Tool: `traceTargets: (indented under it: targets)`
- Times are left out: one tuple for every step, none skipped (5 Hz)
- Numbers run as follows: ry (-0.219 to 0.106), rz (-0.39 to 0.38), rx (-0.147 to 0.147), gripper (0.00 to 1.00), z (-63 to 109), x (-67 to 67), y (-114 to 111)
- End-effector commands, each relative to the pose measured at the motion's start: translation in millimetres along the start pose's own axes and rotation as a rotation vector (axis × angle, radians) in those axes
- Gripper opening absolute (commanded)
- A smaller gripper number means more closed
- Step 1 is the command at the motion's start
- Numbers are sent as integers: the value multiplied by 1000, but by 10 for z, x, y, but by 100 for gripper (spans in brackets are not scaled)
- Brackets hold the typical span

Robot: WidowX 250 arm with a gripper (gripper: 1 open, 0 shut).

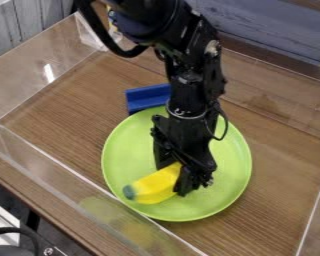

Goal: Remove the banana from inside the green plate and put it on the table

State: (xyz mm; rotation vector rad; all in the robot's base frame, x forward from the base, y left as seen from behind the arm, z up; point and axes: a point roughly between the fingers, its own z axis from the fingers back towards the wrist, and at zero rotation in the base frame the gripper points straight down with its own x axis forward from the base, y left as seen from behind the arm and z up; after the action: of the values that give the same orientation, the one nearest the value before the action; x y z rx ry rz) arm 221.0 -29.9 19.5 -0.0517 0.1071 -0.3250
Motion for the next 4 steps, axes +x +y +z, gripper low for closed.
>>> traceTargets:
  targets:
    - [-9, 1, -6, 0, 68, 4, 18]
    - [-18, 7, -8, 0, 168, -1, 35]
    - [-25, 12, -8, 0, 278, -8, 54]
    - [-50, 22, -4, 0, 443, -2, 93]
